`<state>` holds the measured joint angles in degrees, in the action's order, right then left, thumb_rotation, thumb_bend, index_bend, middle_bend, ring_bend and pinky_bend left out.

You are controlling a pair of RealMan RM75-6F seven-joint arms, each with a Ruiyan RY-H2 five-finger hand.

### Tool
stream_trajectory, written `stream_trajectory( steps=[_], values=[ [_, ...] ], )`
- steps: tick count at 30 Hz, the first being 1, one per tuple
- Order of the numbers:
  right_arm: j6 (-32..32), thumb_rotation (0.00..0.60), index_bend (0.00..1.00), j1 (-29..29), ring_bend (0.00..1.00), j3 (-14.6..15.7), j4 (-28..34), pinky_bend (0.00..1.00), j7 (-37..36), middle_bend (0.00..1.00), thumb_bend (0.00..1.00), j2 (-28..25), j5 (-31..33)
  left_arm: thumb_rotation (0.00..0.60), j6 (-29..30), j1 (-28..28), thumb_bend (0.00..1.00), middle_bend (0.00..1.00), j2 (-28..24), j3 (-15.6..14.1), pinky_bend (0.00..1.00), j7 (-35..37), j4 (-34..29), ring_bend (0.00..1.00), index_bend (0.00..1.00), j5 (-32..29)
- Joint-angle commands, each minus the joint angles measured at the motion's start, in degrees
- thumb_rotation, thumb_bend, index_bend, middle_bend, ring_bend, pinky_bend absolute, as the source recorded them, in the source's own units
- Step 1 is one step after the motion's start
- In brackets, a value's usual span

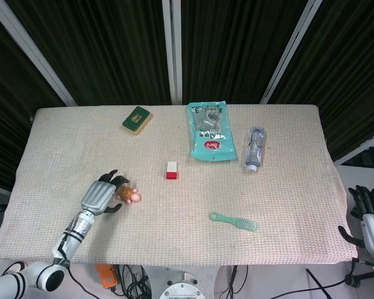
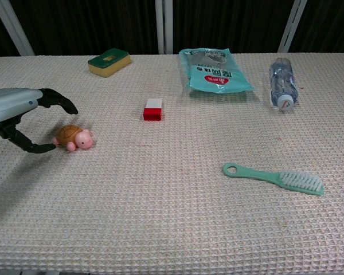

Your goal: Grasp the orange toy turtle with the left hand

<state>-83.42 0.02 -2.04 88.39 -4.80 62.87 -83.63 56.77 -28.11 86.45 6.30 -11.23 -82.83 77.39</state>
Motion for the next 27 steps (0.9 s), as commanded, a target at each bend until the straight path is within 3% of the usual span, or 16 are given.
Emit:
stream_trajectory(
  steps=[1, 15, 19, 27],
  values=[
    [0.02, 0.600, 0.00, 0.02, 0.00, -0.02, 0.01, 0.00, 0.09, 0.00, 0.17, 0.03, 0.03, 0.600, 0.55, -0.29, 0.28, 0.22, 0.69, -0.13, 0.18, 0.60, 0.77, 0.07, 0.25, 0.28],
    [0.71, 0.600, 0.00, 0.07, 0.00, -0.02, -0.57, 0.00, -0.20, 0.00, 0.17, 0.26, 0.66, 0.600, -0.33, -1.72, 0.37, 0.30, 4.28, -0.62, 0.20, 2.13, 6.01, 0.12, 0.31, -1.23],
    [0.83, 0.600, 0.00, 0.08, 0.00, -0.03, -0.85, 0.00, -0.42, 0.00, 0.17, 0.37, 0.76, 0.600, 0.18, -1.88, 0.37, 0.39, 5.25, -0.60, 0.25, 2.44, 7.08, 0.19, 0.37, -1.29],
    [1.09, 0.600, 0.00, -0.01, 0.00, -0.02, -1.36, 0.00, -0.89, 0.00, 0.17, 0.37, 1.07, 0.600, 2.80, -1.68, 0.37, 0.62, 6.90, -0.88, 0.44, 3.99, 9.09, 0.43, 0.60, 0.26]
  ],
)
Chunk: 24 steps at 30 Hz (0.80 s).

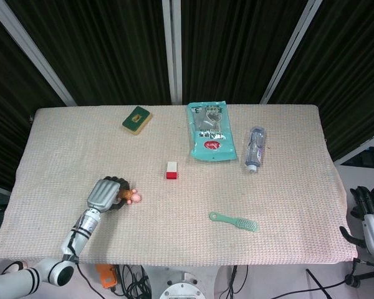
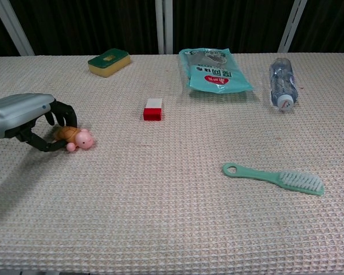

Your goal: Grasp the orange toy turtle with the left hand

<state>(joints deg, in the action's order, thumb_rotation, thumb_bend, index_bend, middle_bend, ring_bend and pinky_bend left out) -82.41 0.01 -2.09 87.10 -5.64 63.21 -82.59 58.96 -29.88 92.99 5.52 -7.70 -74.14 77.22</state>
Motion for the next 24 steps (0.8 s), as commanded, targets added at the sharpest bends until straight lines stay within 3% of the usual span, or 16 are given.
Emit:
stream_trajectory(
  steps=[1, 5, 10, 12, 14, 17, 20, 24],
  values=[
    [0.14, 0.600, 0.00, 0.01, 0.00, 0.03, -0.11, 0.00, -0.09, 0.00, 0.17, 0.05, 0.05, 0.600, 0.94, 0.15, 0.37, 0.66, 0.51, -0.07, 0.46, 0.58, 0.57, 0.47, 0.63, 0.54],
    [0.13, 0.600, 0.00, 0.00, 0.00, 0.03, -0.19, 0.00, -0.15, 0.00, 0.17, 0.10, 0.02, 0.600, 0.89, 0.37, 0.37, 0.79, 0.70, 0.22, 0.50, -1.08, 0.45, 0.59, 0.76, -1.08],
    [-0.08, 0.600, 0.00, -0.07, 0.00, -0.03, -0.15, 0.00, -0.12, 0.00, 0.17, 0.04, -0.01, 0.600, 0.52, 0.46, 0.37, 0.79, 0.03, 0.45, 0.51, -2.04, -1.38, 0.59, 0.77, -2.52],
    [-0.08, 0.600, 0.00, -0.09, 0.00, -0.04, -0.14, 0.00, -0.12, 0.00, 0.17, 0.01, 0.02, 0.600, 0.32, 0.47, 0.35, 0.73, -0.43, 0.14, 0.50, -1.72, -1.97, 0.54, 0.70, -2.35],
    [-0.10, 0.600, 0.00, -0.10, 0.00, -0.05, -0.14, 0.00, -0.12, 0.00, 0.17, 0.01, 0.02, 0.600, -1.14, 0.24, 0.30, 0.60, -1.59, -0.24, 0.45, -0.52, -3.19, 0.44, 0.54, -2.51],
    [-0.07, 0.600, 0.00, -0.11, 0.00, -0.04, -0.11, 0.00, -0.12, 0.00, 0.17, -0.04, 0.04, 0.600, -1.93, -0.06, 0.25, 0.44, -2.92, -0.59, 0.37, 0.14, -4.33, 0.30, 0.39, -2.14],
    [-0.07, 0.600, 0.00, -0.12, 0.00, -0.04, -0.08, 0.00, -0.07, 0.00, 0.17, -0.05, 0.03, 0.600, -0.83, 0.04, 0.24, 0.34, -3.07, -0.78, 0.29, 0.01, -4.44, 0.19, 0.34, -1.22],
    [-0.08, 0.600, 0.00, -0.13, 0.00, -0.07, -0.06, 0.00, -0.11, 0.00, 0.17, -0.08, 0.05, 0.600, 0.32, 0.17, 0.24, 0.30, -3.10, -0.99, 0.28, 0.51, -4.48, 0.15, 0.33, -0.16]
  ],
)
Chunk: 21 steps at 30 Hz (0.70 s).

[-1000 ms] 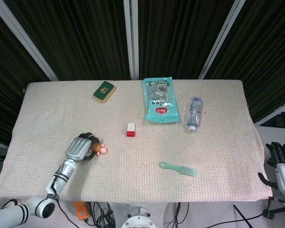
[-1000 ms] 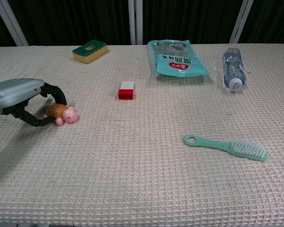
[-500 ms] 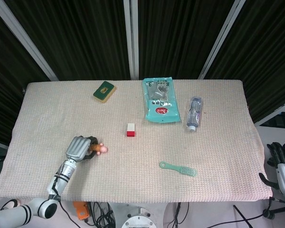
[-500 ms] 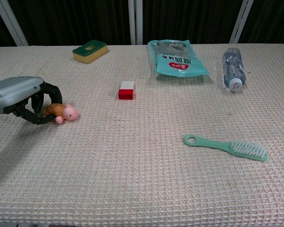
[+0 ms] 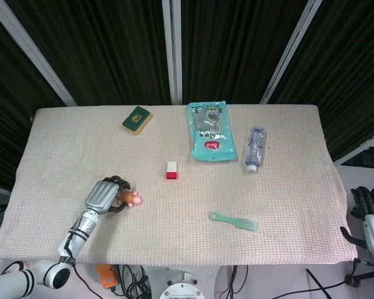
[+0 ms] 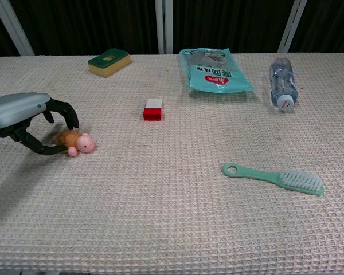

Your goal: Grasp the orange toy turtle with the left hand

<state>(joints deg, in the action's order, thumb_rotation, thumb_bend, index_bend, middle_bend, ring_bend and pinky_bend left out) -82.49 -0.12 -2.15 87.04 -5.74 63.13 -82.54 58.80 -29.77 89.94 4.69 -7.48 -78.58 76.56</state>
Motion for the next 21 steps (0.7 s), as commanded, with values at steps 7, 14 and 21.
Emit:
stream_trajectory(
  steps=[7, 14, 21],
  values=[
    [0.13, 0.600, 0.00, 0.06, 0.00, 0.00, 0.05, 0.00, 0.03, 0.00, 0.17, 0.00, -0.02, 0.600, 0.96, -0.06, 0.24, 0.35, -0.51, -0.39, 0.31, 0.57, -0.75, 0.19, 0.38, 1.23],
    [0.30, 0.600, 0.00, 0.07, 0.00, 0.03, 0.18, 0.00, 0.09, 0.00, 0.17, -0.13, 0.08, 0.600, -0.97, -0.57, 0.26, 0.44, 0.13, -0.45, 0.39, 0.50, -0.02, 0.29, 0.44, -0.38],
    [0.61, 0.600, 0.00, 0.12, 0.00, 0.06, 0.32, 0.00, 0.08, 0.00, 0.17, -0.22, 0.24, 0.600, 0.06, -0.58, 0.33, 0.64, 0.90, -0.27, 0.50, 1.50, 0.81, 0.47, 0.65, 0.31]
  ],
)
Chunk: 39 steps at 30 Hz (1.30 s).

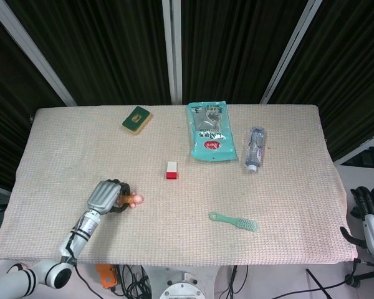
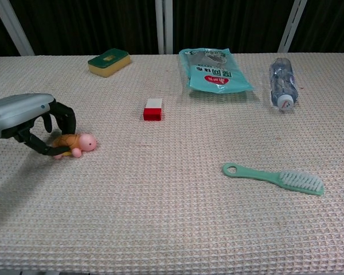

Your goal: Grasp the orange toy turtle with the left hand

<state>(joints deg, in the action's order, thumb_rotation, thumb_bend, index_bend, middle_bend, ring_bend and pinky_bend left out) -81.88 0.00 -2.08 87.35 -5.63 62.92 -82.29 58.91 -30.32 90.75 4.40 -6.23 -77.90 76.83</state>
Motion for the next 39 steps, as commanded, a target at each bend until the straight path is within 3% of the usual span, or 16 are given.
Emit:
stream_trajectory(
  steps=[1, 6, 13, 16, 20, 23, 33, 39],
  values=[
    [-0.01, 0.600, 0.00, 0.03, 0.00, -0.02, 0.04, 0.00, -0.05, 0.00, 0.17, -0.01, -0.03, 0.600, -0.28, -0.09, 0.33, 0.67, 0.06, 0.05, 0.50, 0.35, 0.19, 0.50, 0.68, -0.19],
    [-0.16, 0.600, 0.00, -0.01, 0.00, -0.07, 0.07, 0.00, -0.02, 0.00, 0.17, -0.04, -0.06, 0.600, -0.88, -0.15, 0.35, 0.75, 0.22, 0.06, 0.54, 0.10, 0.63, 0.57, 0.75, -1.04],
    [-0.16, 0.600, 0.00, -0.05, 0.00, -0.08, -0.02, 0.00, -0.01, 0.00, 0.17, 0.00, 0.03, 0.600, -0.72, -0.06, 0.35, 0.75, 0.21, 0.15, 0.54, -0.01, 0.26, 0.57, 0.74, -1.48],
    [-0.18, 0.600, 0.00, -0.06, 0.00, -0.10, -0.03, 0.00, -0.01, 0.00, 0.17, -0.02, 0.06, 0.600, -0.50, -0.01, 0.30, 0.67, -0.43, -0.21, 0.52, 0.55, -0.39, 0.49, 0.60, -0.67],
    [-0.13, 0.600, 0.00, -0.09, 0.00, -0.11, -0.12, 0.00, -0.05, 0.00, 0.17, -0.02, 0.16, 0.600, -0.17, 0.02, 0.24, 0.49, -1.66, -0.48, 0.46, 2.67, -1.76, 0.31, 0.39, 0.68],
    [-0.21, 0.600, 0.00, -0.13, 0.00, -0.11, -0.16, 0.00, -0.10, 0.00, 0.17, -0.02, 0.13, 0.600, 0.49, 0.12, 0.23, 0.41, -2.16, -0.64, 0.41, 2.93, -2.24, 0.24, 0.33, 1.46],
    [-0.29, 0.600, 0.00, -0.14, 0.00, -0.14, -0.19, 0.00, -0.05, 0.00, 0.17, 0.09, 0.07, 0.600, -0.96, -0.20, 0.24, 0.41, -2.52, -0.86, 0.40, 1.69, -2.75, 0.22, 0.38, 0.17],
    [-0.23, 0.600, 0.00, -0.14, 0.00, -0.16, -0.16, 0.00, -0.02, 0.00, 0.17, 0.04, 0.15, 0.600, -1.28, -0.33, 0.37, 0.53, -1.63, -0.31, 0.47, 0.32, -1.89, 0.35, 0.53, -1.48]
  ],
)
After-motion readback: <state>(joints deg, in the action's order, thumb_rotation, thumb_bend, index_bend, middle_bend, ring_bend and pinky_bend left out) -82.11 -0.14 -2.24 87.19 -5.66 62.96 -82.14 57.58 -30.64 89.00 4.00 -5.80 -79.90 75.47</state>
